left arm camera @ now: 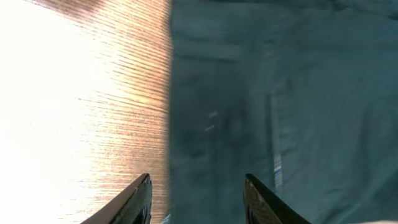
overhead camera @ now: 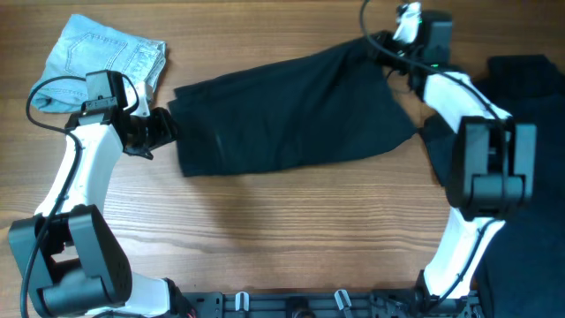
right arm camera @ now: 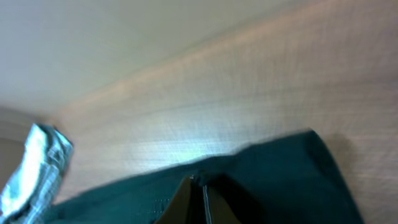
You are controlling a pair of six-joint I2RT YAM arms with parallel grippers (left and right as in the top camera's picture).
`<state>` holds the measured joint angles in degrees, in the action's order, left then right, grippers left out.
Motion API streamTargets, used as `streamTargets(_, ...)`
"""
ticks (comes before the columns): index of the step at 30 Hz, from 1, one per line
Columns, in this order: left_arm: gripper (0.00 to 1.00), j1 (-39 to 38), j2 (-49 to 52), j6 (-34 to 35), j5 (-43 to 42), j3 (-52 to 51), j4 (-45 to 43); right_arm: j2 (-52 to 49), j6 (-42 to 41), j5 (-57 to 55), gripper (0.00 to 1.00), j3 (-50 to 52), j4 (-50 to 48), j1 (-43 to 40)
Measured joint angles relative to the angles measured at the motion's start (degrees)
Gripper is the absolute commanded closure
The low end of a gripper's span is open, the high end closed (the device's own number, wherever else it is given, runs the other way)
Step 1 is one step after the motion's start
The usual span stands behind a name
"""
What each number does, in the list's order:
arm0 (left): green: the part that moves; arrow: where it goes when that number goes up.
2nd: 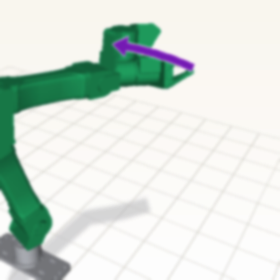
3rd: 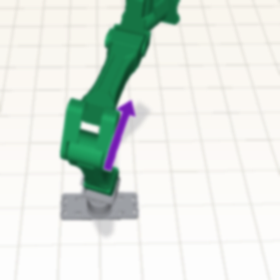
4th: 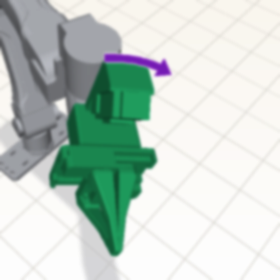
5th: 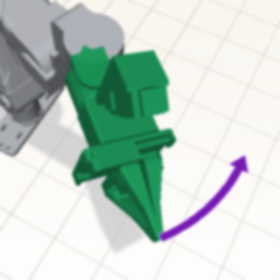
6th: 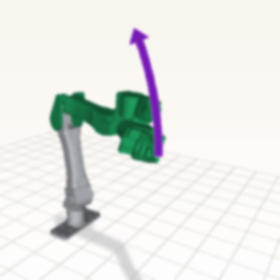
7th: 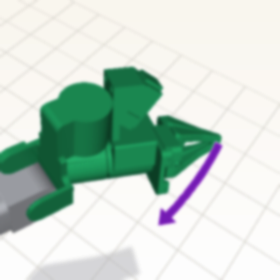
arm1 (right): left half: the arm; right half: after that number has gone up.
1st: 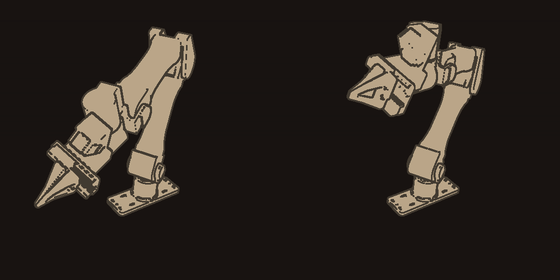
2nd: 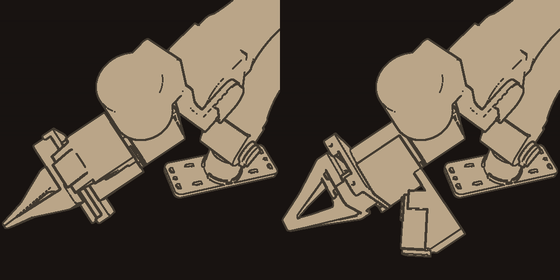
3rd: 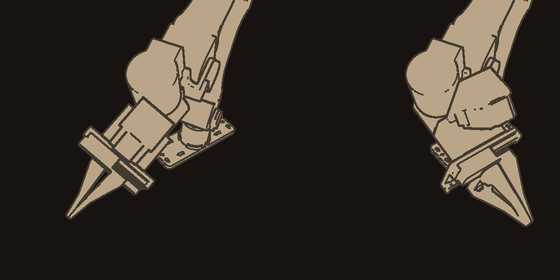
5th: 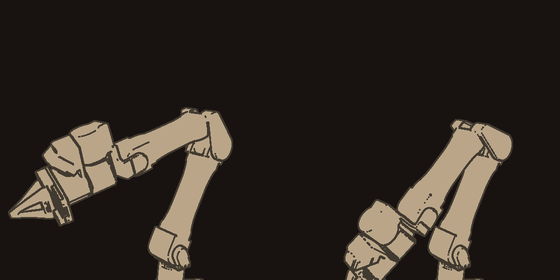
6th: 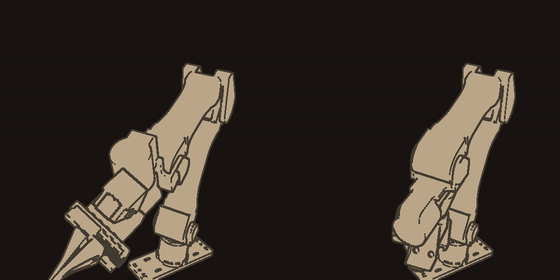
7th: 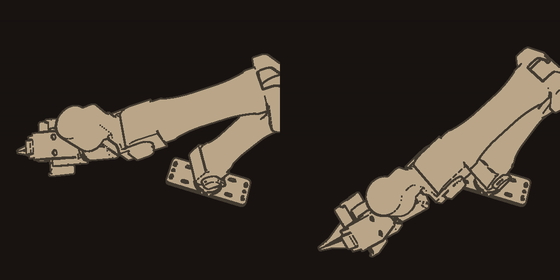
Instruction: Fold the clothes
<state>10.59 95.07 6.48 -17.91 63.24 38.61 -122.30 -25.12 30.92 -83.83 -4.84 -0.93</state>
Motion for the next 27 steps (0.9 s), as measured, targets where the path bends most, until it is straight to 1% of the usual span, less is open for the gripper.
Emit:
streamTargets(1,0.52,0.0,0.0,0.0,0.0,0.0,-0.09,0.66,-0.2,0.15,0.77,0.0,-0.17,-0.39)
streamTargets(2,0.53,0.0,0.0,0.0,0.0,0.0,-0.24,1.51,-0.31,0.15,0.77,0.0,-0.04,-0.9)
streamTargets(3,0.52,0.0,0.0,0.0,-0.02,0.0,-0.28,1.81,-0.52,-0.31,0.71,-0.02,0.74,-1.03)
streamTargets(4,0.52,0.0,0.0,0.0,0.0,0.0,-0.26,1.84,-0.57,-1.09,0.67,-0.02,1.57,-1.01)
streamTargets(7,0.48,0.0,0.0,0.0,-0.02,0.0,-0.24,1.84,-0.57,-5.92,0.65,0.0,5.6,-0.76)
streamTargets(9,0.45,0.0,0.0,0.02,-0.02,0.0,-0.04,1.84,-0.39,-6.82,0.63,0.0,8.94,-0.96)
streamTargets(11,0.45,0.0,0.0,0.02,-0.02,0.0,0.28,1.84,0.59,-6.38,0.64,-0.02,12.46,-1.36)
streamTargets(12,0.5,0.0,0.0,0.02,-0.02,0.0,0.42,1.9,1.25,-5.77,0.64,-0.02,14.58,-1.62)
streamTargets(13,0.63,0.0,0.0,0.02,0.0,0.0,0.48,2.05,2.51,-4.92,0.64,-0.02,17.11,-1.84)
streamTargets(14,0.71,0.0,0.0,0.13,-0.04,0.0,0.46,2.67,4.42,-3.58,0.64,0.0,21.57,-2.14)
streamTargets(15,0.73,0.0,0.0,0.13,-0.15,0.0,0.46,3.5,5.99,-2.51,0.62,0.02,24.22,-2.23)
streamTargets(17,0.74,0.0,0.0,0.04,-0.31,0.0,0.44,6.36,9.25,-1.38,0.61,0.0,31.19,-1.62)
streamTargets(18,0.74,0.0,0.0,0.02,-0.39,0.0,0.63,8.5,11.13,-1.14,0.66,0.0,34.91,-0.76)
streamTargets(19,0.75,0.0,-0.02,0.02,-0.44,0.0,1.07,10.86,12.59,-1.14,0.8,-0.02,38.21,0.72)
streamTargets(20,0.78,0.0,-0.02,0.02,-0.44,0.0,1.38,12.5,13.73,-1.42,0.83,-0.15,41.33,2.08)
streamTargets(21,0.8,0.0,-0.35,0.02,-0.44,0.0,2.25,14.4,14.56,-2.05,0.86,-0.35,45.75,4.48)
streamTargets(23,0.81,0.0,-2.03,0.02,-0.42,-0.02,3.58,14.51,14.05,-5.62,0.94,-0.44,52.61,8.11)
streamTargets(25,0.81,0.0,-5.68,0.02,-0.44,0.0,5.03,13.51,12.09,-9.44,0.95,0.42,55.28,10.45)
streamTargets(27,0.79,0.0,-10.71,0.02,-0.46,-0.02,6.73,12.2,9.84,-12.39,0.94,2.4,55.67,11.32)
